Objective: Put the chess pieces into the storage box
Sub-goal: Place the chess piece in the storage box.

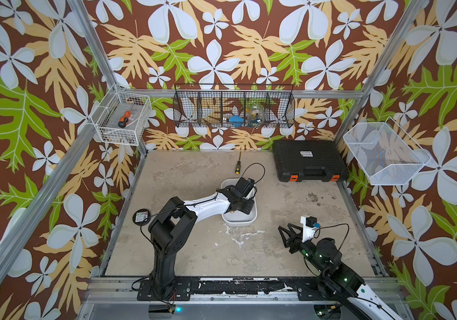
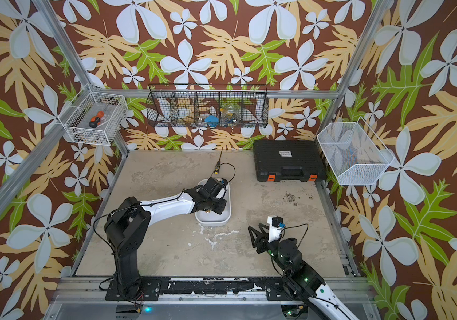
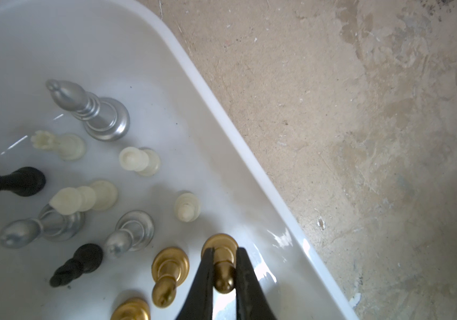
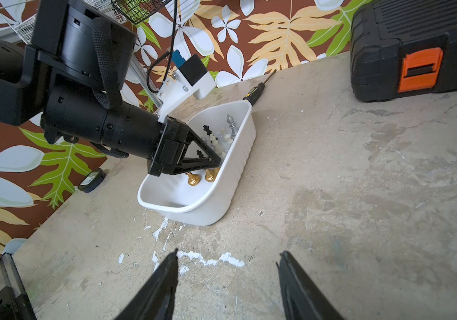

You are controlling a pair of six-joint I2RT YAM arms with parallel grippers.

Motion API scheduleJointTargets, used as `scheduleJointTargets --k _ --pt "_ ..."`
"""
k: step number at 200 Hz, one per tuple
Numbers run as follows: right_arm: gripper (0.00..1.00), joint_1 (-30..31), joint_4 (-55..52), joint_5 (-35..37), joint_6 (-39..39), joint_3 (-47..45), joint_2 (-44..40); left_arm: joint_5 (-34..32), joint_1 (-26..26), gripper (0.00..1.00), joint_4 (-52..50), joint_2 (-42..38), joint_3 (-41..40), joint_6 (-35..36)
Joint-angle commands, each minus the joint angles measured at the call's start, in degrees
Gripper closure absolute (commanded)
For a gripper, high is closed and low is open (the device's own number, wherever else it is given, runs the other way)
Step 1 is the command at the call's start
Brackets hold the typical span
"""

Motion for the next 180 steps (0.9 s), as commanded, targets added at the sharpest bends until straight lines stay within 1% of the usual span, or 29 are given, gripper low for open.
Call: scheduleJointTargets --k 1,87,180 --pt "0.41 0.0 0.2 -0.3 -0.6 -0.1 -0.2 -1.3 0.2 0.94 1.3 0.2 -0.5 -0.5" --pt "0.41 0.0 0.4 -0.3 -0.6 -0.2 -0.2 -2.0 0.2 0.93 2.7 0.6 -2.0 -0.7" --pt "0.41 0.0 0.4 -0.2 -0.5 -0.2 -0.1 -1.9 0.3 0.78 2.7 -0.1 -2.5 -0.5"
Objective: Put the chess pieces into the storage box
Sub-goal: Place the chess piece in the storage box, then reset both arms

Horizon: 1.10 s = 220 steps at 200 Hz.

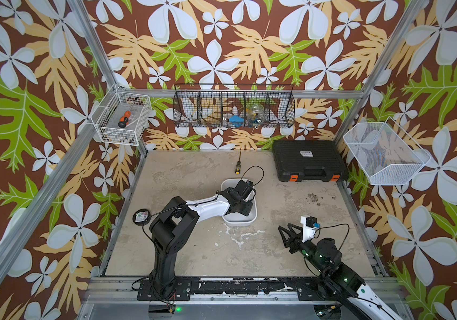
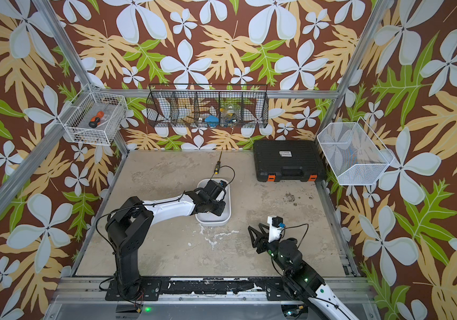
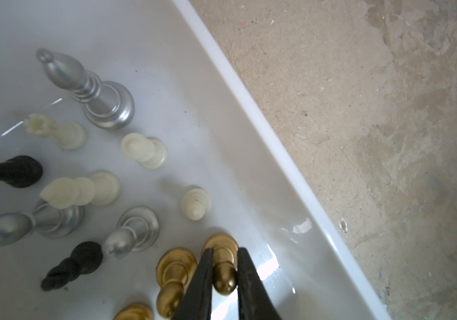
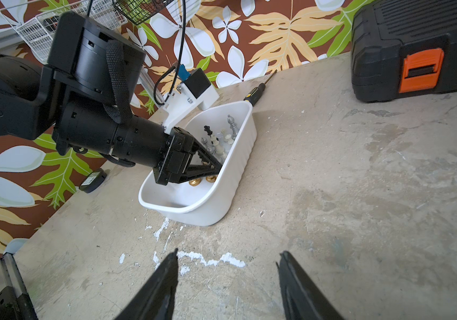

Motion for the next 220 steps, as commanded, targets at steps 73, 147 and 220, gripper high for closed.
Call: scheduleJointTargets --k 73,147,220 --pt "0.41 0.0 0.6 -0.1 -0.4 -0.3 0.2 -0.3 0.1 0.68 -0.4 -2.6 0.7 -0.4" --pt "0.38 0.0 13.1 2.2 -6.6 -2.0 6.2 -7.2 0.6 0.56 6.2 -21.7 -5.7 -1.5" --pt "0.22 -0.4 32.3 31.0 -21.8 13.1 38.7 -37.3 16.3 0.01 27.4 -46.0 -37.5 -10.4"
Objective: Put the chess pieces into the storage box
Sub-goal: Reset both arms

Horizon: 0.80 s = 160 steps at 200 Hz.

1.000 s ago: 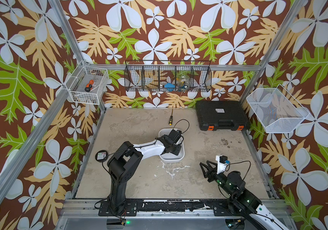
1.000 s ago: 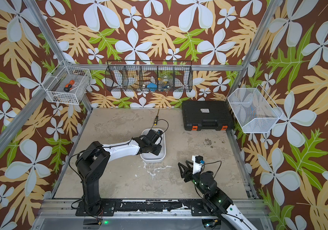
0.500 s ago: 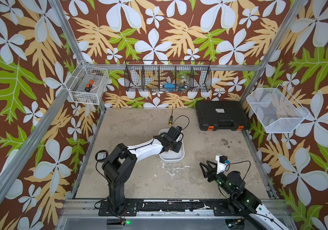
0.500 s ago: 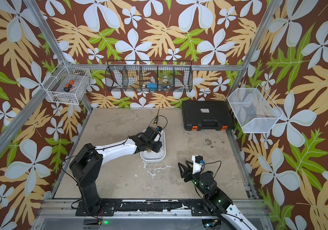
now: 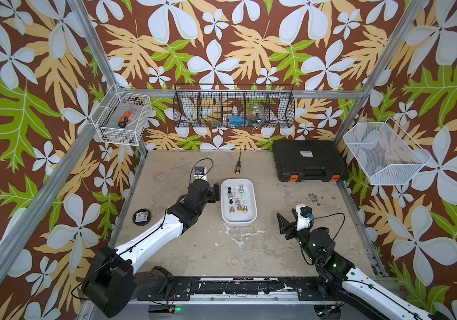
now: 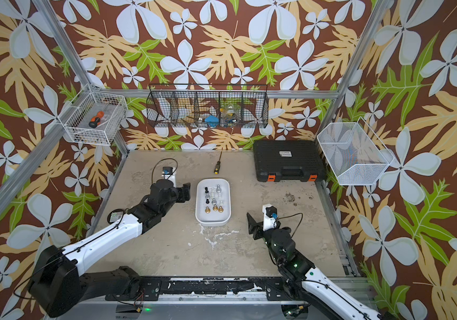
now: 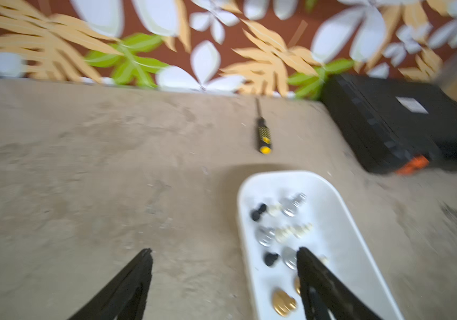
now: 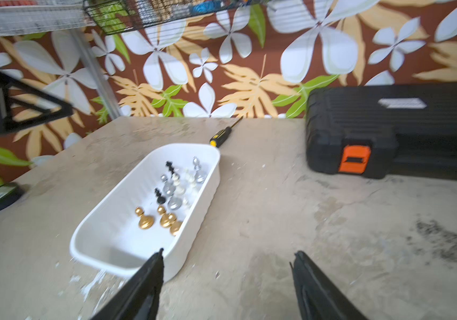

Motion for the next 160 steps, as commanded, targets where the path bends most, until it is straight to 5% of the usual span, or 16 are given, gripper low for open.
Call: scheduleJointTargets --k 1,36,70,111,150,160 --pt "0.22 -0.4 6.6 15.8 -5.3 5.0 9.3 -16.4 2.0 0.01 9.9 -4.4 -7.3 -3.4" --pt "0.2 -7.4 9.9 21.4 -8.3 7.6 19.5 -28.6 2.8 0.0 20.7 -9.2 -18.3 2.2" --pt "0.21 -18.0 18.7 13.6 -8.0 1.8 20.3 -36.7 4.0 0.0 33.0 -2.1 -22.8 14.8" --pt "0.22 -23.2 27.6 12.2 -12.2 1.1 29.9 -20.4 13.7 0.0 49.0 8.3 -26.1 15.8" --pt "0.23 -24.0 40.3 11.3 -16.2 1.3 40.7 -4.9 20.4 0.0 71.1 11.7 -34.5 16.5" --pt "0.23 -24.1 43.3 11.5 -17.9 1.4 43.3 -3.5 20.5 0.0 68.6 9.5 -34.9 15.6"
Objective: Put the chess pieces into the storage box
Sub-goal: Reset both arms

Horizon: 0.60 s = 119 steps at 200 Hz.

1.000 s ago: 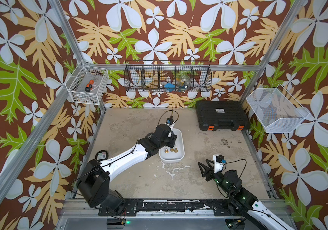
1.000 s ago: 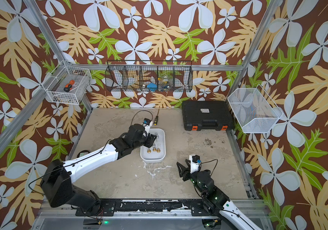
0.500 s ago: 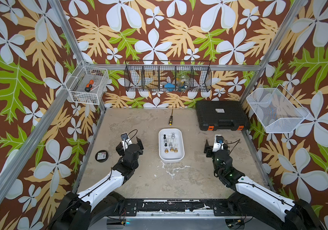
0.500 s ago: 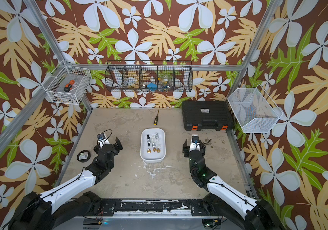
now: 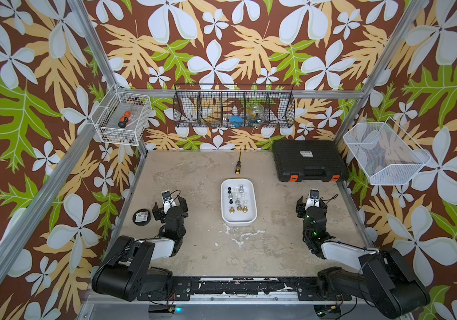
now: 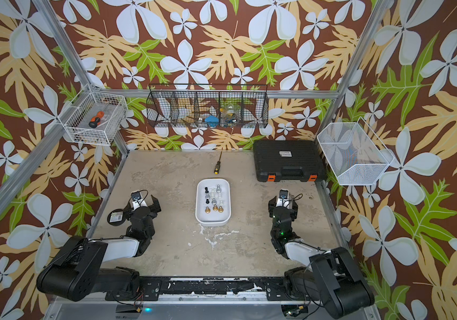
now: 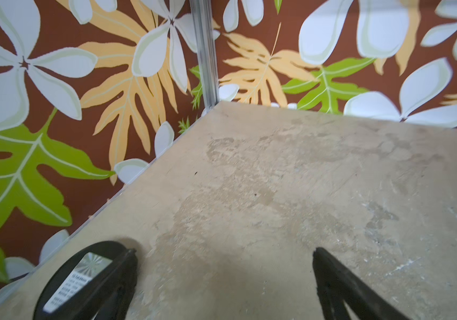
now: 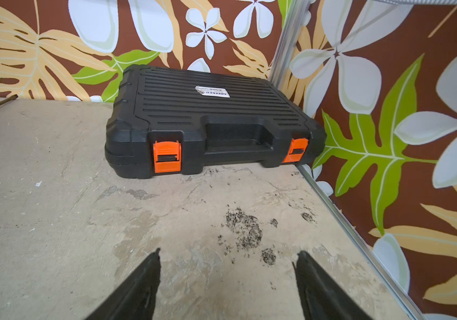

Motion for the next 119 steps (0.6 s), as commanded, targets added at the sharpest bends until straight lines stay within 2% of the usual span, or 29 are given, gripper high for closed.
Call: scheduleJointTargets --k 1,25,38,51,67,79,85,112,119 --pt "0.23 -0.3 11.6 -0.3 -4.4 0.4 4.5 10.9 1.9 0.0 12.2 -1.1 -2.5 -0.2" --pt "0.23 -1.1 22.3 -1.1 -5.8 -2.2 9.6 14.1 2.4 0.0 19.1 1.5 -5.4 0.6" --pt "0.22 -1.1 21.7 -1.7 -5.6 -2.5 8.8 14.4 2.5 0.0 26.5 5.5 -6.0 2.2" --pt "0.23 -1.2 21.8 -3.6 -5.5 -3.6 7.7 17.1 2.6 0.0 18.4 2.1 -4.8 1.5" --pt "0.24 -1.2 27.2 -5.6 -6.2 -6.7 7.4 19.1 4.1 0.0 22.5 4.6 -4.6 1.3" --pt "0.24 -2.1 27.6 -7.5 -5.8 -7.0 7.3 21.9 5.7 0.0 14.3 2.7 -2.5 -0.1" --pt "0.24 -2.6 26.5 -8.7 -5.4 -6.4 7.3 23.7 6.7 0.0 13.4 3.1 -1.6 -0.6" --pt "0.27 -9.8 18.5 -20.6 -0.1 -2.5 9.0 25.0 7.3 0.0 11.8 3.6 -0.4 -1.0" --pt "0.28 -11.2 23.9 -21.3 0.8 -2.3 12.5 24.8 7.3 0.0 12.4 3.8 -0.4 -1.2"
